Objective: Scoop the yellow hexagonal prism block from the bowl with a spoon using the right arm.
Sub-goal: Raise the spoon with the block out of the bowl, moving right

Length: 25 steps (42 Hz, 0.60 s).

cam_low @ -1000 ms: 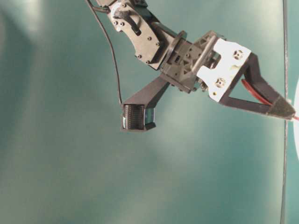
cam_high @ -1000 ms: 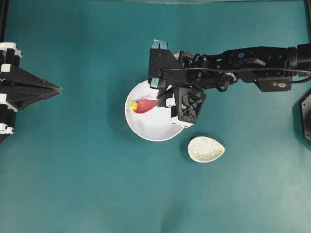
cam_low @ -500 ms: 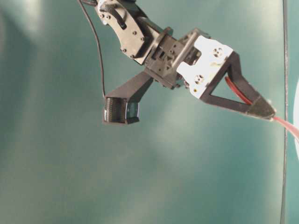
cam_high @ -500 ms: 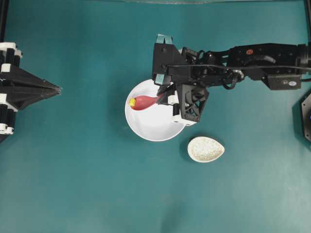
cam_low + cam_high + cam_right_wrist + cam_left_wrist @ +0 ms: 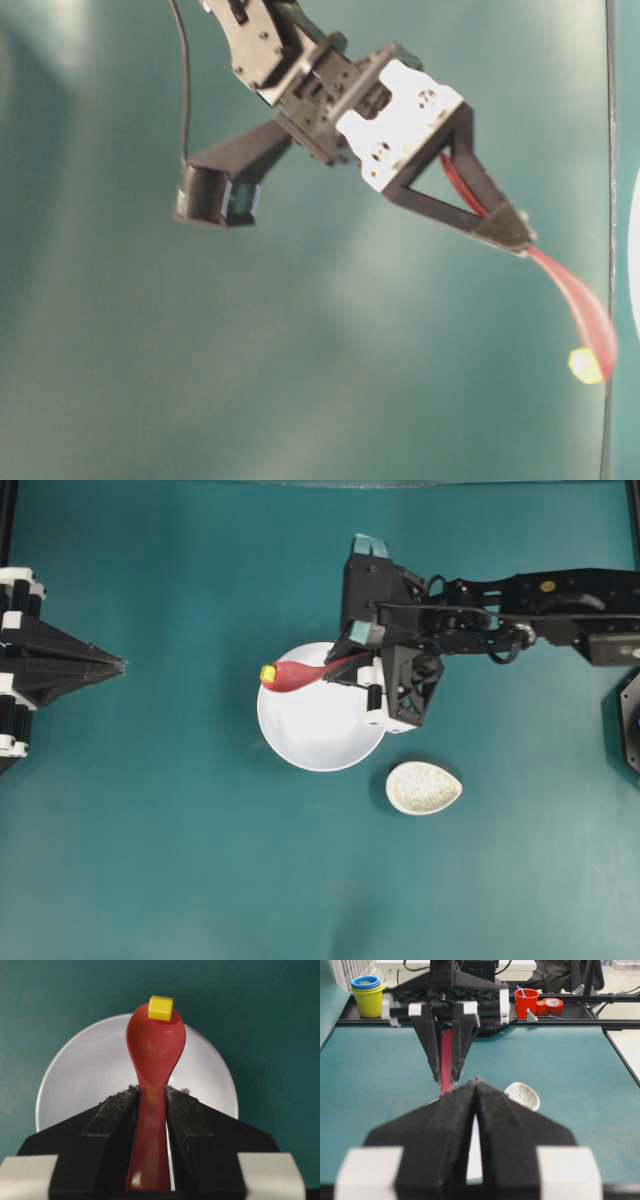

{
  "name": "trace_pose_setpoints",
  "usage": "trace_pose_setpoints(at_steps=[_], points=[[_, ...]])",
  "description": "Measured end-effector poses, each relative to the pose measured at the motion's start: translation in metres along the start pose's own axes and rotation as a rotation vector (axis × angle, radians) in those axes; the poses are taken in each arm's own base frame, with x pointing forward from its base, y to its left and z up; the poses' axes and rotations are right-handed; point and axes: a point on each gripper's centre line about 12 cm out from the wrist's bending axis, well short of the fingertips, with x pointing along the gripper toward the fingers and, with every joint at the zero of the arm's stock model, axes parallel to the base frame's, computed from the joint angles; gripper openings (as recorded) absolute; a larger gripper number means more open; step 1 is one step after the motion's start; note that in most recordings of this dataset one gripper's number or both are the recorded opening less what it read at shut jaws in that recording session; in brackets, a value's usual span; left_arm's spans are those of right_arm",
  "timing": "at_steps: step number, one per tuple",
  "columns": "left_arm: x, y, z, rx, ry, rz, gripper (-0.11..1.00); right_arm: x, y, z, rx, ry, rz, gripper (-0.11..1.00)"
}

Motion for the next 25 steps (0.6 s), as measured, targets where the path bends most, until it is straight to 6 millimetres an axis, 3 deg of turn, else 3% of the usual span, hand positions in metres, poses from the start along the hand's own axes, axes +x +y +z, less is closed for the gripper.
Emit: trace_pose_setpoints(at_steps=[25], points=[[0.000, 0.000, 0.000, 0.002, -0.002, 0.000, 0.00, -0.034, 0.000, 0.009, -0.009, -0.150, -0.028, 0.24]])
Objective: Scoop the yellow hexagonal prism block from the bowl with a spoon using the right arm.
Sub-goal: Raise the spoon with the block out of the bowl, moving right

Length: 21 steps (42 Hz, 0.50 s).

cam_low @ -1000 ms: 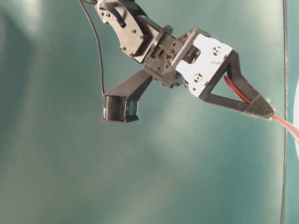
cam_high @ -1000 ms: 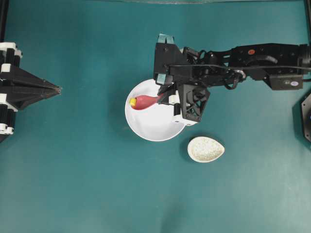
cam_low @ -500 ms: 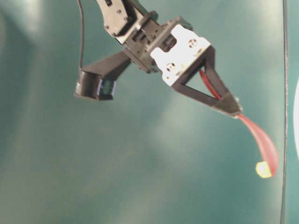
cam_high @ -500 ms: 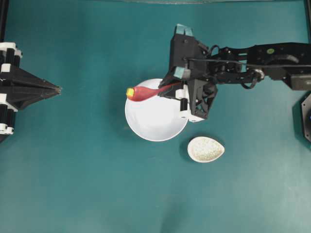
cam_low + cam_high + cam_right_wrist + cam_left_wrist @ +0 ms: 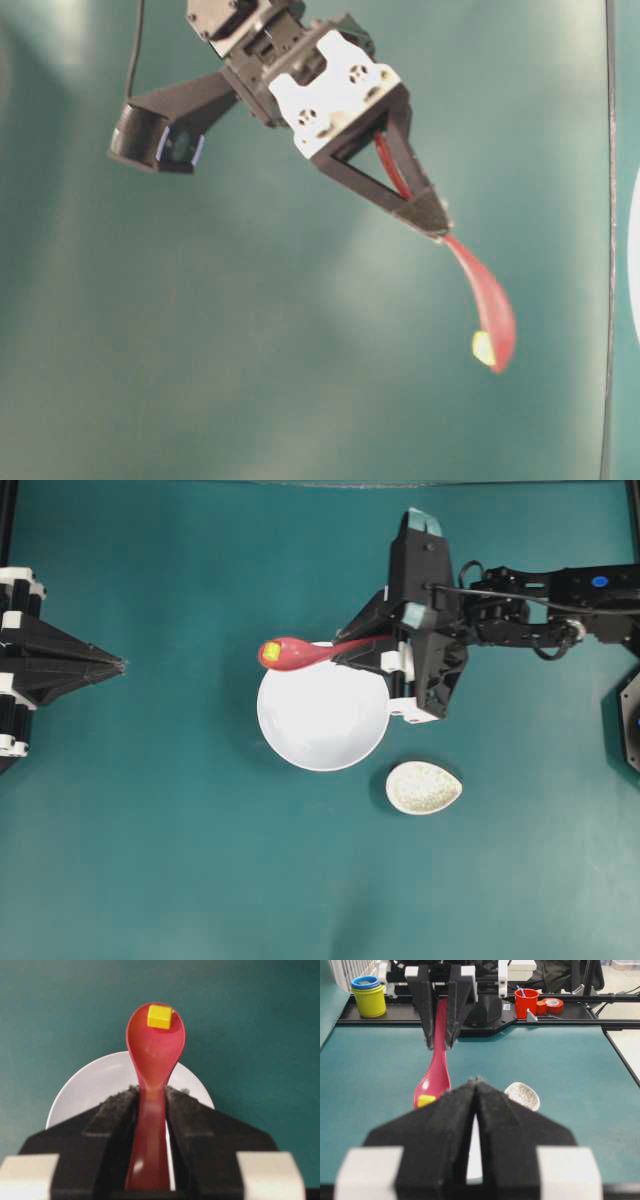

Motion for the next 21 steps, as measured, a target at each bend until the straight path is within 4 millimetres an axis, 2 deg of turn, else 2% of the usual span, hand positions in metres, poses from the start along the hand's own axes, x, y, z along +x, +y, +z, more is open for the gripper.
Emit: trace_pose_setpoints(at_steps=[21], points=[[0.000, 0.000, 0.000, -0.002, 0.000, 0.000, 0.00, -0.029, 0.003, 0.006, -0.013, -0.076, -0.002, 0.24]])
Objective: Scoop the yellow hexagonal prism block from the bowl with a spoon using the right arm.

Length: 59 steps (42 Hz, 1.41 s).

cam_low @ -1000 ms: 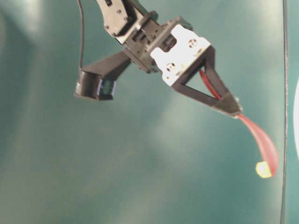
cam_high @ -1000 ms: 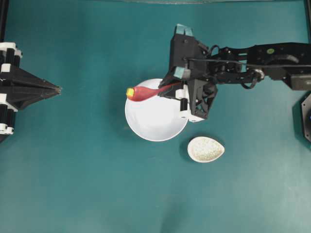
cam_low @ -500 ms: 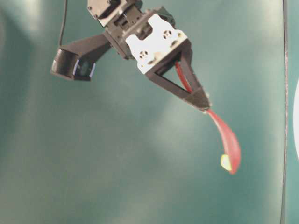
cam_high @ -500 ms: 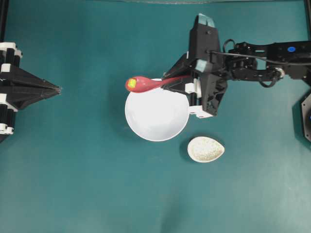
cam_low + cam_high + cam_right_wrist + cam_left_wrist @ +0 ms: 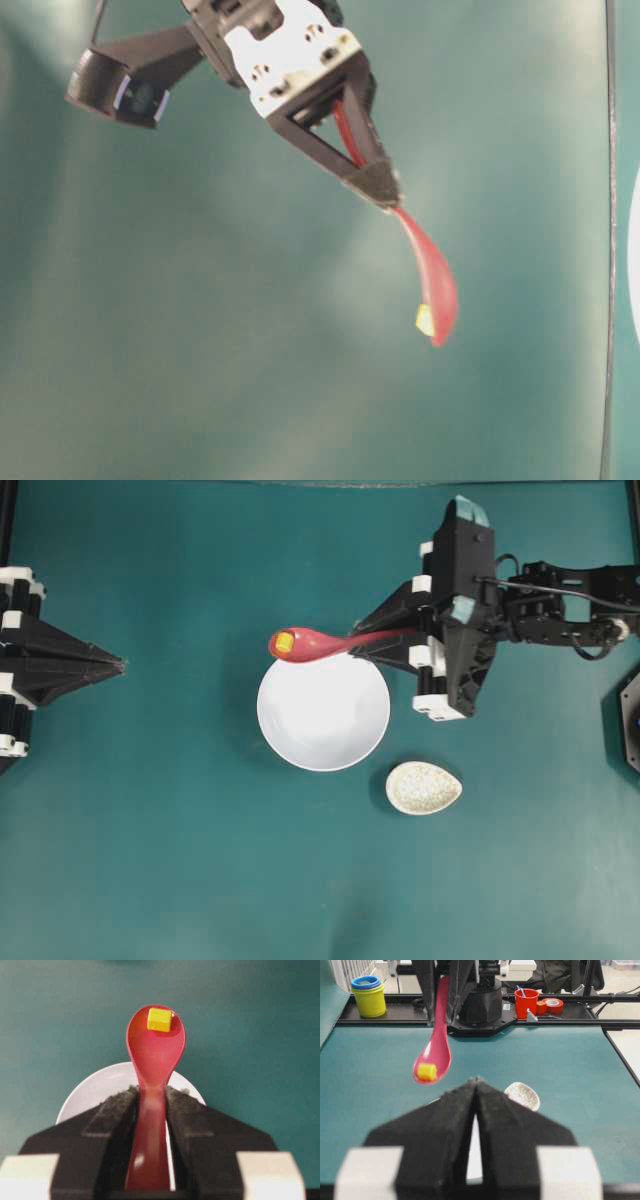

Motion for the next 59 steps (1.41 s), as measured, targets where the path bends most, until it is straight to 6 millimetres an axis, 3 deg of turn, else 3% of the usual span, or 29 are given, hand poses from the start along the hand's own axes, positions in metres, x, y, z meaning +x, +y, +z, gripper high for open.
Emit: trace_pose_setpoints(at_steps=[34, 59], points=[[0.000, 0.000, 0.000, 0.000, 0.000, 0.000, 0.00, -0.058, 0.001, 0.006, -0.024, -0.150, -0.015, 0.24], [0.000, 0.000, 0.000, 0.002, 0.000, 0.000, 0.00, -0.059, 0.001, 0.006, -0.024, -0.153, -0.014, 0.24]])
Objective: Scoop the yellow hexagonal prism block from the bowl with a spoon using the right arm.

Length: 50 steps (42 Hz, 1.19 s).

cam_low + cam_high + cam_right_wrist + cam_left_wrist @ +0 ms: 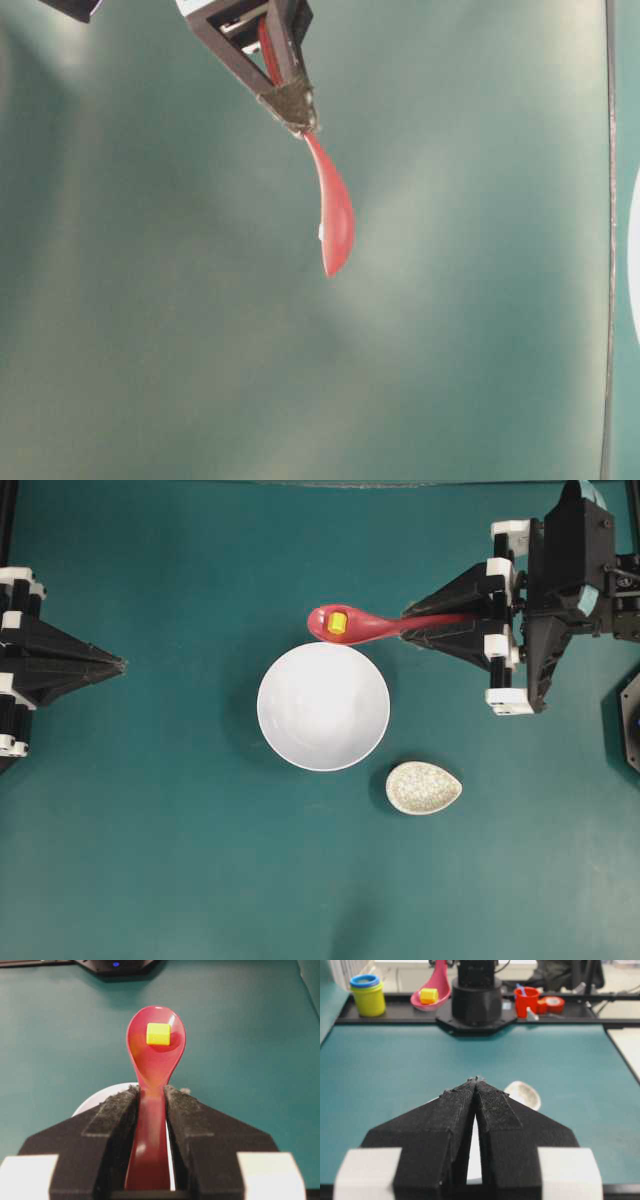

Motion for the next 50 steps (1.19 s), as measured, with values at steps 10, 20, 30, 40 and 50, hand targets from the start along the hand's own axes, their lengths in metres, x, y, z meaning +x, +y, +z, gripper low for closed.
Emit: trace_pose_setpoints(at_steps=[10, 20, 30, 40, 50], points=[[0.0000, 0.0000, -0.0002, 0.000, 0.002, 0.000, 0.00, 0.0000, -0.0005, 0.0000, 0.000, 0.000, -0.001, 0.24], [0.0000, 0.0000, 0.0002, 0.000, -0.002, 0.000, 0.00, 0.0000, 0.0000, 0.0000, 0.000, 0.000, 0.000, 0.24], [0.0000, -0.0003, 0.0005, 0.000, -0.005, -0.002, 0.00, 0.0000, 0.0000, 0.0000, 0.000, 0.000, 0.000, 0.24], [0.0000, 0.0000, 0.0025, 0.000, -0.021, 0.000, 0.00, 0.0000, -0.0001, 0.0002, 0.000, -0.001, 0.000, 0.24], [0.0000, 0.0000, 0.0029, -0.002, -0.025, 0.000, 0.00, 0.0000, -0.0001, 0.0003, 0.000, -0.003, -0.001, 0.24]])
